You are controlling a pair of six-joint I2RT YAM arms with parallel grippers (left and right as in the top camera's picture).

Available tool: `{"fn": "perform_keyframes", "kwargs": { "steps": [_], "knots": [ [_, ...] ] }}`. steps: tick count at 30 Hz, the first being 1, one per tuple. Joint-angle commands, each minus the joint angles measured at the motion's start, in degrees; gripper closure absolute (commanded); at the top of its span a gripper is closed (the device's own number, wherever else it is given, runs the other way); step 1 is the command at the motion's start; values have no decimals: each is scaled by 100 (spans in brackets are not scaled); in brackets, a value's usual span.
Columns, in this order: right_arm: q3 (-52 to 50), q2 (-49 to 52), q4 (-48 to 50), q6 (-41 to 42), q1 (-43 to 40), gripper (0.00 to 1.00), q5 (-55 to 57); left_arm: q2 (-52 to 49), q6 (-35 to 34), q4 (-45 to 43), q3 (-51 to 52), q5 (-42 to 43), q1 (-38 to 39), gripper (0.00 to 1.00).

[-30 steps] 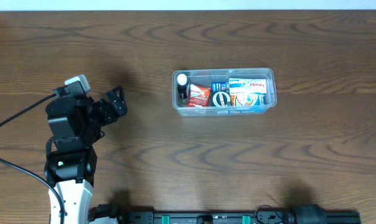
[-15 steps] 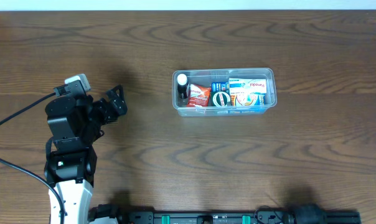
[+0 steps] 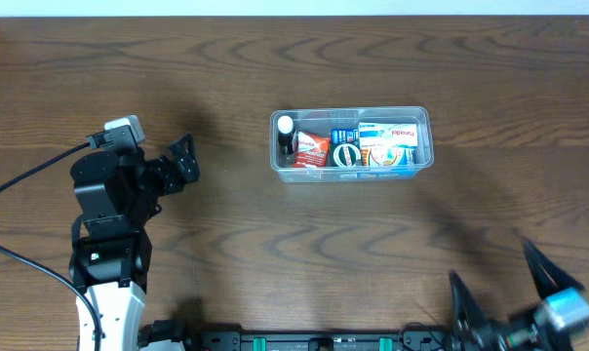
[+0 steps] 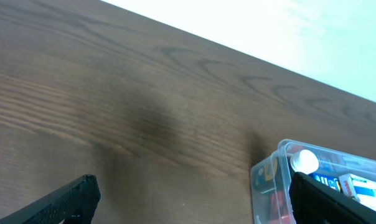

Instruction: Pack container

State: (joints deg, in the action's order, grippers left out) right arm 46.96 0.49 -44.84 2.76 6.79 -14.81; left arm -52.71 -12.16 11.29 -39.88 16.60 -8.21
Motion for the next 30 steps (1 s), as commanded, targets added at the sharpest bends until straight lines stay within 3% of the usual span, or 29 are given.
{"fn": "perform_keyframes", "kwargs": {
  "steps": [1,11,21,30],
  "knots": [
    [-796,0,544,400,35,1,-46,35,166,-74,-44,76,-7,2],
    [-3119,0,2538,516,37,1,262,-48,166,-160,-44,76,-7,2],
    [-4656,0,5624,538,35,1,-203,-457,286,-157,-44,76,-7,2],
    [-4664,9,4979,468,35,1,-151,-452,424,-291,-44,415,-7,2]
  ]
}}
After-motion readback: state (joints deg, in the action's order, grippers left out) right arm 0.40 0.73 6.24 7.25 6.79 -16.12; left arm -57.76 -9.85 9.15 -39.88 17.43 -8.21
